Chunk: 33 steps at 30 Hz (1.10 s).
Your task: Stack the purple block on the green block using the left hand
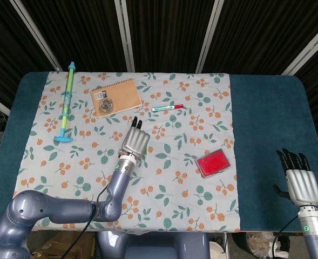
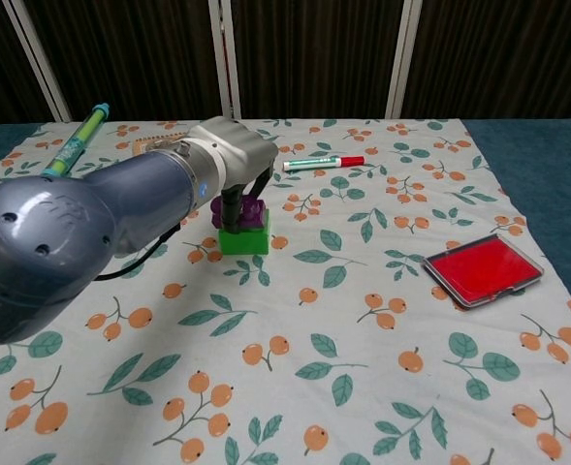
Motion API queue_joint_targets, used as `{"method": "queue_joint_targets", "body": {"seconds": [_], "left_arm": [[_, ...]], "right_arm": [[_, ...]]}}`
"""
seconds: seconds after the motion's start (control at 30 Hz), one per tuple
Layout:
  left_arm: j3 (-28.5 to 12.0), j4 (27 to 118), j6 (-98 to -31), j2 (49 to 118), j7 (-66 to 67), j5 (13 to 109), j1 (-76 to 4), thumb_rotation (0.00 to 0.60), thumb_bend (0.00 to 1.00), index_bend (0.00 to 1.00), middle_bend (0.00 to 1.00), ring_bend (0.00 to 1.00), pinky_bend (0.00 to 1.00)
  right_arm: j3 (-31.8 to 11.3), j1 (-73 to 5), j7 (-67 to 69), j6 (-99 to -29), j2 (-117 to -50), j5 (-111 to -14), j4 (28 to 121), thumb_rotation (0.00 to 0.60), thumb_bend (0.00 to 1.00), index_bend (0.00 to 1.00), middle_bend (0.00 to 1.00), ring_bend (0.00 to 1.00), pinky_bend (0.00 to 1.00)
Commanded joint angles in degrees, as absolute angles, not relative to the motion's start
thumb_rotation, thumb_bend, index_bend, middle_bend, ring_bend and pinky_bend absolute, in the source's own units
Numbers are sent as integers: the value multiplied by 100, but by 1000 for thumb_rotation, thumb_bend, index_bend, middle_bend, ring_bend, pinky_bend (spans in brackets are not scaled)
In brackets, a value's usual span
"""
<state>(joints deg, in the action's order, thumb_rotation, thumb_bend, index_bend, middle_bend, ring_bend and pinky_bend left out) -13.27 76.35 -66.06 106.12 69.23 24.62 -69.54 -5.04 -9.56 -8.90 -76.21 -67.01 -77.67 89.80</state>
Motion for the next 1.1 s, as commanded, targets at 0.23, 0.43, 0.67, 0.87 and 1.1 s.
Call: {"method": "queue_joint_targets", "body": {"seconds": [0.23, 0.43, 0.67, 0.87, 1.1], "left_arm": [[-1259, 7442, -6661, 10702, 7019, 2434, -6892, 600, 302, 535, 583, 104, 0], [-1219, 7263, -6682, 10788, 7089, 2438, -6845, 600, 302, 534, 582, 104, 0], [-1192, 7100, -6631, 10878, 7190, 2445, -6818, 600, 302, 534, 582, 104, 0], [-1154, 6929, -6650, 11001, 7359, 2422, -6802, 600, 300, 528, 572, 104, 0], [-1114, 6796, -6761, 11116, 7653, 2377, -6790, 600, 298, 511, 563, 104, 0]], "right_arm": [[-512, -958, -892, -7618, -6701, -7748, 8972, 600, 223, 36, 64, 97, 0], [-509, -969, -905, -7592, -6714, -7737, 8961, 600, 223, 36, 64, 97, 0], [-506, -972, -933, -7586, -6728, -7726, 8963, 600, 223, 36, 64, 97, 0], [-509, -982, -921, -7558, -6732, -7707, 8946, 600, 223, 36, 64, 97, 0], [-511, -985, -907, -7564, -6730, -7716, 8936, 600, 223, 36, 64, 97, 0]]}}
